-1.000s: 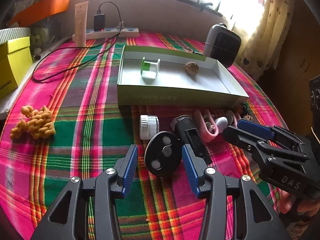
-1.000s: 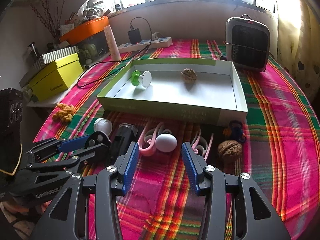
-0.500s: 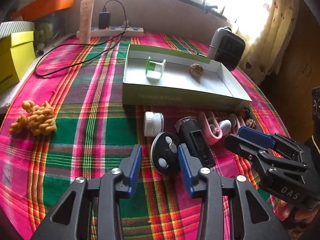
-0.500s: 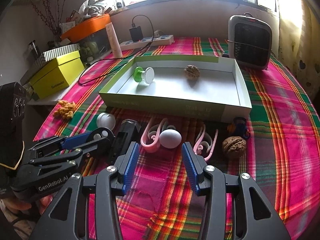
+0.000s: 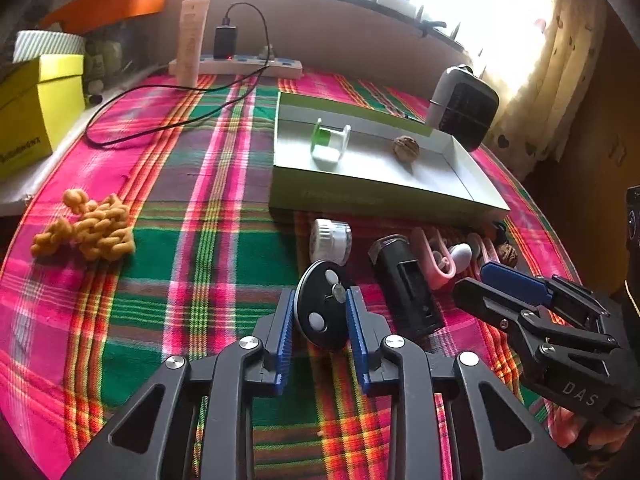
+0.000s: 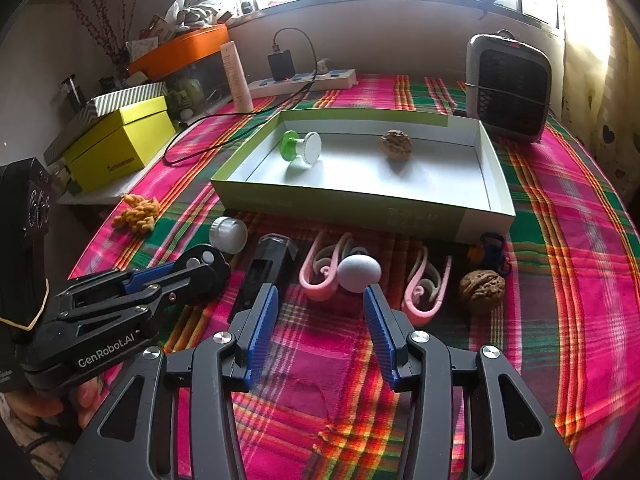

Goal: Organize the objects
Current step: 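Close the right gripper on the black rectangular holder while the left holds the fob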

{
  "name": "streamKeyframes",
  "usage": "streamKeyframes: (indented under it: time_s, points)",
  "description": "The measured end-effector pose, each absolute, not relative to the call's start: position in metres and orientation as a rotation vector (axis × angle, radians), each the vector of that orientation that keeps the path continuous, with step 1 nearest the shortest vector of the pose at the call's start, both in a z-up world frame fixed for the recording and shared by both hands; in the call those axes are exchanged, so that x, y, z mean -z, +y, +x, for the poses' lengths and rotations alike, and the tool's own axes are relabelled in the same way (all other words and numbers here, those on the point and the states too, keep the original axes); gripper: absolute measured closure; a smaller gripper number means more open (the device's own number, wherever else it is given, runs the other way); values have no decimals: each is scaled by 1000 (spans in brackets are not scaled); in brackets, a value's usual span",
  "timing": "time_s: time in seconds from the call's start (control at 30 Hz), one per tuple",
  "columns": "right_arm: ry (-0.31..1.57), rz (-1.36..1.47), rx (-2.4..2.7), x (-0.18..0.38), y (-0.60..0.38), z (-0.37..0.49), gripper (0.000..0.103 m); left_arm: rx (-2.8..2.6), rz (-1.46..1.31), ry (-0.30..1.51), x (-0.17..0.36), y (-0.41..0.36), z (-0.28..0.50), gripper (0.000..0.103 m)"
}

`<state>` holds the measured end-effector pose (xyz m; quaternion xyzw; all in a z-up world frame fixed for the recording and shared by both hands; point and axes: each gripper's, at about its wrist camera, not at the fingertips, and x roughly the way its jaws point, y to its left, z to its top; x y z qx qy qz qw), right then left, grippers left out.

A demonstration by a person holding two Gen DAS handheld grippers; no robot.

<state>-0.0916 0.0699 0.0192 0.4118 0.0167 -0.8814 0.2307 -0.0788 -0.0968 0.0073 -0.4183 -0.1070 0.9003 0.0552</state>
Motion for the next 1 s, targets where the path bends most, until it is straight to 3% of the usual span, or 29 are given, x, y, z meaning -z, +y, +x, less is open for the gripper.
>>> streamKeyframes:
  time_s: [1.0]
  points:
    - [168, 1164, 2379, -2, 20, -98, 57, -2739, -1245, -409, -3, -124, -64, 79]
